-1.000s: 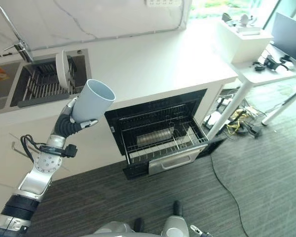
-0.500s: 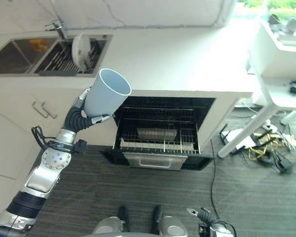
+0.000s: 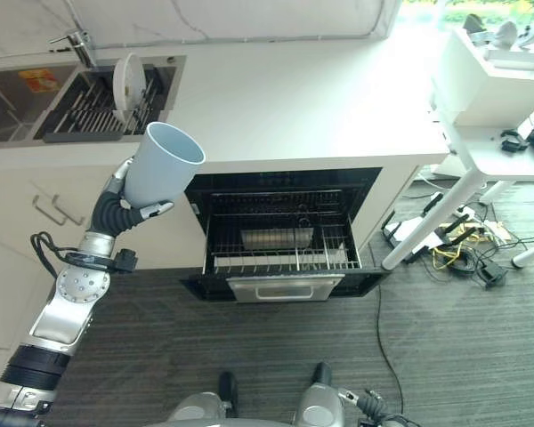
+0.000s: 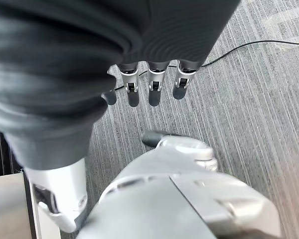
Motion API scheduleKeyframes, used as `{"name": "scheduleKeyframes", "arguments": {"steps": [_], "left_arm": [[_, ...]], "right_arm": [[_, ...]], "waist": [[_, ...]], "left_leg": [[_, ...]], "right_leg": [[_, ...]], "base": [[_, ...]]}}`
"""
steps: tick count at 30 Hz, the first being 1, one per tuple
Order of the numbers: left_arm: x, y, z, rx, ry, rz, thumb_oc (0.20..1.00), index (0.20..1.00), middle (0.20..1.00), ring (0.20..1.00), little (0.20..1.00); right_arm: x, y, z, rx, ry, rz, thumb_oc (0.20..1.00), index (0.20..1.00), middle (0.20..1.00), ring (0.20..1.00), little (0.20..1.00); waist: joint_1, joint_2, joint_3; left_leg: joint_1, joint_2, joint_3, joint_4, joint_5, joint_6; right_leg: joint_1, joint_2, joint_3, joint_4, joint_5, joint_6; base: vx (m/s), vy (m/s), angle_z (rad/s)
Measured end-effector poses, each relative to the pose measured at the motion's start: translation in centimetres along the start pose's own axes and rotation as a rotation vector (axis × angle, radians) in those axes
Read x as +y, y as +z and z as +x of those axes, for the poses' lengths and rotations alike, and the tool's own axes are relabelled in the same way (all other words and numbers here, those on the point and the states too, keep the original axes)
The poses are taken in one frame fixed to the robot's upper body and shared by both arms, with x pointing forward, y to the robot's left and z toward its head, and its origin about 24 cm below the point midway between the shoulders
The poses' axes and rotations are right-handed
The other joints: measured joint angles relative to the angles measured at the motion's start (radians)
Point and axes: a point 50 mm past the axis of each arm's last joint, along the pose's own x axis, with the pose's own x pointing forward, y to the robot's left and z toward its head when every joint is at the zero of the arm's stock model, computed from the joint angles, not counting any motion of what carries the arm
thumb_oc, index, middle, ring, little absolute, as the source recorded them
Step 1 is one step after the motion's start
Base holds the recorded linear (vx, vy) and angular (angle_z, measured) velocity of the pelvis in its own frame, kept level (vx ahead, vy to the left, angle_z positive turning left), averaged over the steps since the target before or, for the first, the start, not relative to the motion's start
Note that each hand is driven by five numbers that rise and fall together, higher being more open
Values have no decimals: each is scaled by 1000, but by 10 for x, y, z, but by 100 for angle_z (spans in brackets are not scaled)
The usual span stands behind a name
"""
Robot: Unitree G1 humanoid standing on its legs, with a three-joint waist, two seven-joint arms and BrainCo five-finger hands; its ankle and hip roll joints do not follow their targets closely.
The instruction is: Place the dishes in the dishwasher.
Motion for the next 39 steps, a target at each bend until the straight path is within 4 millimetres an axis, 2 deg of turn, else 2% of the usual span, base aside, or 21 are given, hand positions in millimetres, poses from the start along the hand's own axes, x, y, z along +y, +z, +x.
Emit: {"name": "scheduleKeyframes", "arguments": {"steps": [1, 2, 3, 5, 7, 9, 10, 11, 12, 13, 14, 15, 17, 18, 21, 23, 25, 27, 31, 35, 39], "left_arm": [[-2, 1, -4, 0, -10, -2, 200, 200, 200, 200, 200], [-10, -1, -11, 20, -20, -49, 200, 200, 200, 200, 200], [-14, -5, -17, 42, -35, -69, 200, 200, 200, 200, 200], [-20, -7, -20, 58, -35, -140, 200, 200, 200, 200, 200], [-27, -6, -21, 64, -9, -249, 200, 200, 200, 200, 200], [-29, -13, -33, 85, 53, -386, 200, 200, 200, 200, 200], [-34, -30, -51, 171, 66, -413, 200, 200, 200, 200, 200], [-35, -33, -55, 191, 65, -413, 200, 200, 200, 200, 200], [-41, -36, -62, 211, 98, -466, 200, 200, 200, 200, 200], [-48, -39, -66, 238, 134, -520, 200, 200, 200, 200, 200], [-55, -39, -67, 253, 131, -541, 200, 200, 200, 200, 200], [-60, -38, -68, 259, 115, -547, 200, 200, 200, 200, 200], [-71, -31, -66, 237, 95, -569, 200, 200, 200, 200, 200], [-77, -26, -64, 228, 98, -567, 200, 200, 200, 200, 200], [-83, -14, -57, 165, 126, -461, 200, 200, 200, 200, 200], [-79, -8, -56, 97, 159, -355, 200, 200, 200, 200, 200], [-72, -8, -57, 46, 196, -228, 200, 200, 200, 200, 200], [-68, -6, -60, 12, 300, -135, 200, 200, 200, 200, 200], [-59, -4, -63, -41, 489, -45, 200, 200, 200, 200, 200], [-61, -1, -64, -89, 496, 8, 200, 200, 200, 200, 200], [-62, -2, -64, -79, 478, 32, 200, 200, 200, 200, 200]], "right_arm": [[1, 1, -2, -43, 3, 23, 1000, 1000, 1000, 1000, 1000], [-1, 22, -5, -163, 40, 112, 1000, 1000, 1000, 1000, 1000], [3, 46, -12, -304, 114, 245, 1000, 1000, 1000, 1000, 1000], [4, 79, -22, -465, 234, 389, 1000, 1000, 1000, 1000, 1000], [0, 93, -32, -572, 360, 438, 1000, 1000, 1000, 1000, 1000], [5, 96, -53, -672, 589, 381, 1000, 1000, 1000, 1000, 1000], [19, 108, -76, -788, 813, 298, 1000, 1000, 1000, 1000, 1000], [21, 113, -80, -812, 844, 282, 1000, 1000, 1000, 1000, 1000], [28, 133, -103, -895, 965, 203, 1000, 1000, 1000, 1000, 1000], [37, 161, -138, -1060, 1118, 82, 1000, 1000, 1000, 1000, 1000], [44, 178, -163, -1181, 1225, 13, 1000, 1000, 1000, 1000, 1000], [55, 192, -180, -1269, 1333, -26, 1000, 1000, 1000, 1000, 1000], [76, 209, -192, -1320, 1450, -41, 1000, 1000, 1000, 1000, 1000], [86, 210, -192, -1296, 1458, -21, 1000, 1000, 1000, 1000, 1000], [105, 207, -184, -1205, 1380, 46, 1000, 1000, 1000, 1000, 1000], [99, 205, -166, -1159, 1232, 116, 1000, 1000, 1000, 1000, 1000], [93, 205, -157, -1159, 1106, 156, 1000, 1000, 1000, 1000, 1000], [88, 209, -157, -1190, 1014, 124, 1000, 1000, 1000, 1000, 1000], [95, 213, -161, -1202, 952, 58, 1000, 1000, 1000, 1000, 1000], [99, 220, -164, -1238, 876, 35, 1000, 1000, 1000, 1000, 1000], [101, 225, -166, -1259, 840, 11, 1000, 1000, 1000, 1000, 1000]], "waist": [[0, -26, -15], [-16, -8, -20], [-32, 10, -27], [-80, 34, -40], [-101, 47, -48], [-122, 47, -55], [-123, 15, -75], [-124, 0, -84], [-122, -13, -91], [-123, -20, -96], [-123, -29, -102], [-122, -42, -115], [-113, -51, -142], [-108, -56, -151], [-96, -24, -155], [-96, -16, -157], [-93, -8, -154], [-92, -5, -155], [-77, -4, -155], [-44, -7, -154], [-32, -10, -153]], "left_leg": [[3, 1, 1, -5, 0, -22], [16, 41, -1, -18, 8, -47], [35, 71, 1, -39, 21, -68], [38, 104, 10, -49, 31, -83], [37, 113, 31, -49, 31, -86], [38, 112, 35, -49, 24, -89], [38, 111, 35, -49, 25, -89], [38, 111, 35, -49, 24, -89], [39, 109, 33, -50, 24, -89], [41, 101, 32, -50, 25, -90], [49, 100, 31, -50, 26, -91], [53, 100, 31, -50, 26, -91], [51, 94, 29, -50, 25, -89], [53, 86, 29, -50, 23, -86], [51, 65, 29, -50, 22, -74], [50, 59, 28, -50, 21, -72], [46, 58, 28, -51, 22, -71], [41, 58, 27, -56, 22, -71], [41, 59, 25, -56, 23, -70], [50, 57, 14, -56, 22, -69], [39, 57, -6, -56, 23, -65]], "right_leg": [[34, 13, 4, -39, 40, -11], [63, 56, 4, -80, 75, -35], [80, 97, 4, -109, 84, -53], [75, 131, 5, -111, 83, -69], [72, 139, 6, -111, 72, -71], [65, 138, 11, -111, 71, -66], [64, 137, 13, -111, 72, -67], [64, 137, 13, -111, 72, -67], [66, 134, 13, -111, 72, -66], [68, 132, 14, -111, 74, -64], [74, 131, 16, -111, 75, -64], [77, 130, 17, -111, 74, -64], [77, 122, 17, -111, 74, -63], [81, 115, 15, -111, 76, -60], [81, 95, 15, -111, 85, -51], [81, 89, 14, -111, 87, -52], [78, 88, 14, -111, 88, -50], [78, 85, 12, -111, 88, -49], [81, 85, 8, -111, 88, -49], [97, 86, 3, -111, 83, -46], [99, 82, -17, -111, 79, -42]], "base": [[84, -109, 1], [90, -87, -8], [56, -54, -19], [12, -28, -16], [36, -67, -11], [57, -108, -8], [77, -101, -3], [82, -82, 1], [66, -45, 2], [44, -7, -1], [37, 8, -4], [30, 14, -3], [9, 11, 3], [8, 22, 6], [-23, 22, 5], [0, 0, 0], [0, 0, 0], [0, 0, 0], [3, -9, 2], [19, -15, 8], [23, -8, 15]]}}
